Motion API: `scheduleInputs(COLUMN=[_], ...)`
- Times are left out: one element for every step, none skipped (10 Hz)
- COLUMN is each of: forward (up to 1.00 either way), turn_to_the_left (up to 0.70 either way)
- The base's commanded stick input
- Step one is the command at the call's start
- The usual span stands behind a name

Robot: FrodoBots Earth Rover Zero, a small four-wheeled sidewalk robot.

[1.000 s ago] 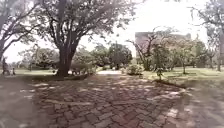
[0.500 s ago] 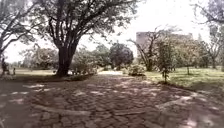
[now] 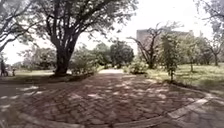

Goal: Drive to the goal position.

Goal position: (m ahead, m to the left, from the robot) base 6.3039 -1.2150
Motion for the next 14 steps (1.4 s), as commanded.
scheduleInputs(forward=[0.7, 0.7, 0.7, 0.7, 0.7, 0.7, 0.7, 0.7, 0.7, 0.7, 0.7, 0.7, 0.7, 0.7], turn_to_the_left=[0.0, 0.0, 0.0, 0.0, 0.0, 0.0, 0.0, 0.0, 0.0, 0.0, 0.0, 0.0, 0.0, 0.0])
